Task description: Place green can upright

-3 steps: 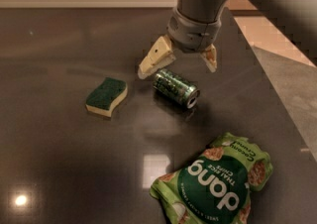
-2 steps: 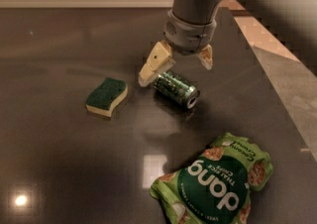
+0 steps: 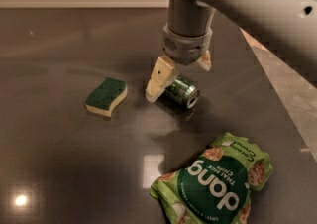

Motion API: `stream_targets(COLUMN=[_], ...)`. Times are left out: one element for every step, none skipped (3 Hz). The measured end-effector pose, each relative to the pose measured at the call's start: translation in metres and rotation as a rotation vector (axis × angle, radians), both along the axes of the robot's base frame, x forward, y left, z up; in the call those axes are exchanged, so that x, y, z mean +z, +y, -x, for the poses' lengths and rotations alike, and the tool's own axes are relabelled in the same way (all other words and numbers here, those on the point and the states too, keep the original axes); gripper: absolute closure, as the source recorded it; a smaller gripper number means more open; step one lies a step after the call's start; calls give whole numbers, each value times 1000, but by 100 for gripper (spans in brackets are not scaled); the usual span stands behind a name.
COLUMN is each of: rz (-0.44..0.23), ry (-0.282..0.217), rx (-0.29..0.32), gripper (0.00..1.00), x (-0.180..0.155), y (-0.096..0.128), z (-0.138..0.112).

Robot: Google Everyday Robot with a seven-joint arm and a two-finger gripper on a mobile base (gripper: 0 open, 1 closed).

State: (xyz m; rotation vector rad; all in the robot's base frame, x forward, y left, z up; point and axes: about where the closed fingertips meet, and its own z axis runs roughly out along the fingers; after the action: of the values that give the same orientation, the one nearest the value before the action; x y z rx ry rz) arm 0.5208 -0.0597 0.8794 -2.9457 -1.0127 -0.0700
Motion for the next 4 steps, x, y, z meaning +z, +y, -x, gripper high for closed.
stream_targets(rz=[30,44,43,41], ry=[-5,-1,8,16], rx=[33,79,107,125], gripper=[0,0,0,0], x=[-6,-14,-21,-27], y=[-9,-12,-13,-13], z=[-3,-7,-12,-14])
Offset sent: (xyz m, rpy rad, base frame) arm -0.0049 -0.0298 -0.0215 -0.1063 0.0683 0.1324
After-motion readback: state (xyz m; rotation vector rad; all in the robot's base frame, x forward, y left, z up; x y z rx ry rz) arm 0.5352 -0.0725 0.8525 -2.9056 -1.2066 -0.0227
